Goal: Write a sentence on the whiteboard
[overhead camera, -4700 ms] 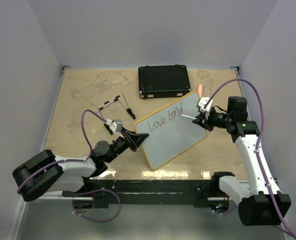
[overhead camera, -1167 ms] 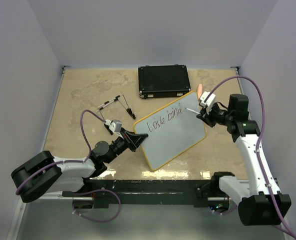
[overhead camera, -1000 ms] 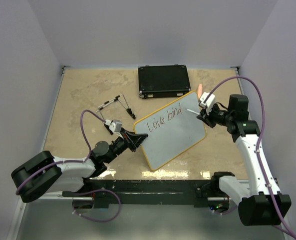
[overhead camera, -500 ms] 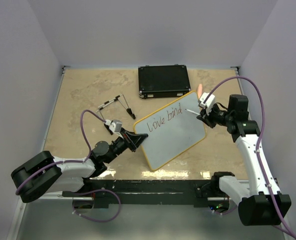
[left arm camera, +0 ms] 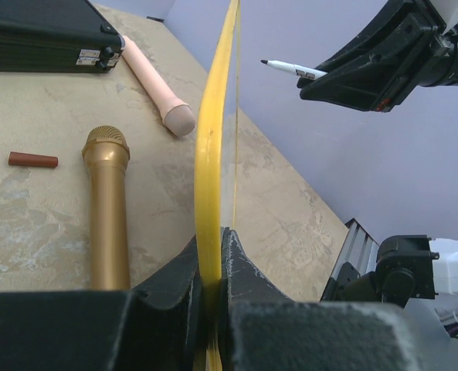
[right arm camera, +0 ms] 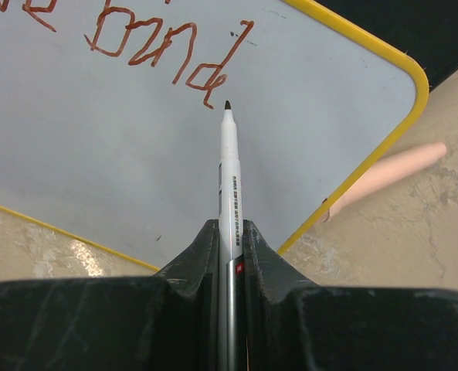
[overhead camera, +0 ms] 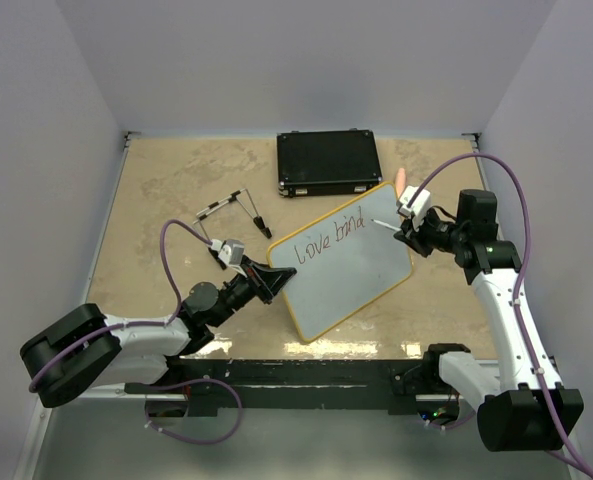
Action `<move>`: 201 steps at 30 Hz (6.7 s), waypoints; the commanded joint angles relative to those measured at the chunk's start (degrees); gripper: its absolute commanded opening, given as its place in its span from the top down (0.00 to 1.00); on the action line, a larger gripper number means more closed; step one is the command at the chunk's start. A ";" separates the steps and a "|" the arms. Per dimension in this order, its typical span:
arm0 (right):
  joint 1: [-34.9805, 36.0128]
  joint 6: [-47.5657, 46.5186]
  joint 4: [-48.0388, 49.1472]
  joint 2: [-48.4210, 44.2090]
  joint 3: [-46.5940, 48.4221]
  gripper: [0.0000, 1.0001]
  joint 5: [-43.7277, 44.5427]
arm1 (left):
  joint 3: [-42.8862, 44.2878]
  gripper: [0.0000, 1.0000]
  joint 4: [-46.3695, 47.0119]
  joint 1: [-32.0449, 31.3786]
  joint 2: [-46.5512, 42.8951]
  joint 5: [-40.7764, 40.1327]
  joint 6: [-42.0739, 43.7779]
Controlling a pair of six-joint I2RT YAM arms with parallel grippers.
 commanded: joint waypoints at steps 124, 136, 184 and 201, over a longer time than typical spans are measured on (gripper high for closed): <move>-0.14 6.65 7.97 2.99 -0.28 1.00 1.09 | 0.69 1.00 -5.99 -0.06 3.82 3.54 5.41; -0.23 5.15 5.60 2.99 -0.71 1.00 1.17 | 0.43 1.00 -5.46 -0.06 4.08 3.36 5.33; 1.09 4.97 5.24 4.75 -1.33 1.00 4.42 | 0.34 1.00 -3.96 0.03 5.23 4.42 5.41; 1.09 4.01 3.23 4.66 -2.38 1.00 4.69 | 0.87 1.00 -4.40 0.03 5.31 4.59 5.50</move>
